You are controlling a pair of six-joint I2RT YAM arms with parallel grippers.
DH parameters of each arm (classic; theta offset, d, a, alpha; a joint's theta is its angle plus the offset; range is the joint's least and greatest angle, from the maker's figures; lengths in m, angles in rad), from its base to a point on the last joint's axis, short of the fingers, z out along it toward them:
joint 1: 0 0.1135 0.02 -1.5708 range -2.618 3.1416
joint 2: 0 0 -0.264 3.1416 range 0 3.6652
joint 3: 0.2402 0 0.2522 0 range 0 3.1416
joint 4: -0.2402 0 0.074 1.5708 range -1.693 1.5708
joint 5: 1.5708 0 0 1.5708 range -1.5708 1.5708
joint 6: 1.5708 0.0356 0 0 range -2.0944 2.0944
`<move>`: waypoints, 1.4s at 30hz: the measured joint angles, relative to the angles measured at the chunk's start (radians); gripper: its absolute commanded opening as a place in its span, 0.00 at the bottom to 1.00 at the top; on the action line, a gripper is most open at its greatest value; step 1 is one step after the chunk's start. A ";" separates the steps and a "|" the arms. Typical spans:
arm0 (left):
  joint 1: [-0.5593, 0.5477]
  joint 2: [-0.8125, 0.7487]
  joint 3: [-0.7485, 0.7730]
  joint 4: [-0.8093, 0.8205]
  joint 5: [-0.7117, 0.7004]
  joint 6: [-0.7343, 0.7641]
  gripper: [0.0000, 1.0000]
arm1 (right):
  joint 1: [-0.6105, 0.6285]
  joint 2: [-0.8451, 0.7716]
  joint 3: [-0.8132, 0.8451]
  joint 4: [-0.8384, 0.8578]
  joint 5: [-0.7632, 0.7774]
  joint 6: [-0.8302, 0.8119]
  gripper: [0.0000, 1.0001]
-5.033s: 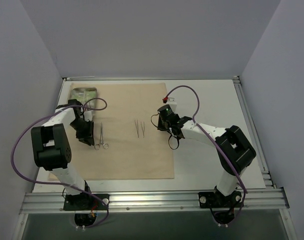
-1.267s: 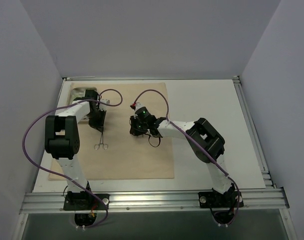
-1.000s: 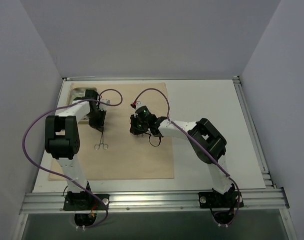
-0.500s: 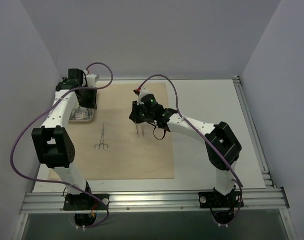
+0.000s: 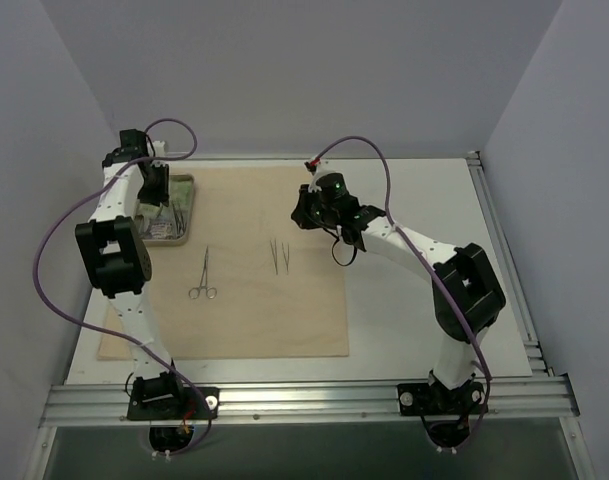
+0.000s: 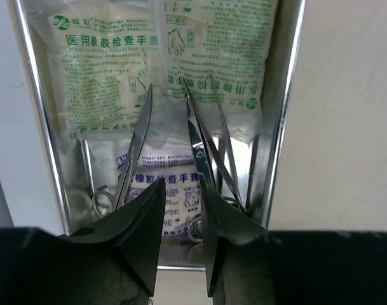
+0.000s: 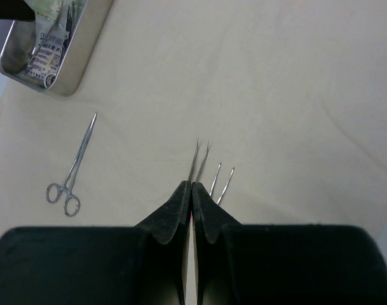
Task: Open and lay out the surgical kit
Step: Pick up the medical item from the container.
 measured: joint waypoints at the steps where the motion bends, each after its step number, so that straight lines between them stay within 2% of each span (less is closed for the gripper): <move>1: 0.002 0.029 0.014 -0.001 -0.004 -0.001 0.38 | 0.000 0.004 -0.001 -0.002 0.000 -0.002 0.00; 6: 0.005 0.097 0.026 0.000 -0.011 -0.004 0.39 | -0.002 0.030 -0.001 -0.004 -0.002 -0.004 0.00; 24: 0.004 0.174 0.027 0.026 0.012 -0.021 0.40 | -0.021 0.070 0.000 -0.012 -0.011 -0.007 0.00; 33: 0.001 0.178 0.031 0.031 0.015 -0.023 0.37 | -0.021 0.070 0.000 -0.012 -0.011 -0.006 0.00; 37: -0.010 0.179 0.031 0.032 0.011 -0.022 0.31 | -0.022 0.070 0.000 -0.012 -0.011 -0.006 0.00; 38: -0.013 0.179 0.031 0.033 0.010 -0.021 0.25 | -0.022 0.070 0.000 -0.011 -0.011 -0.006 0.00; 42: -0.023 0.180 0.031 0.036 -0.003 -0.019 0.12 | -0.022 0.070 0.000 -0.011 -0.011 -0.003 0.00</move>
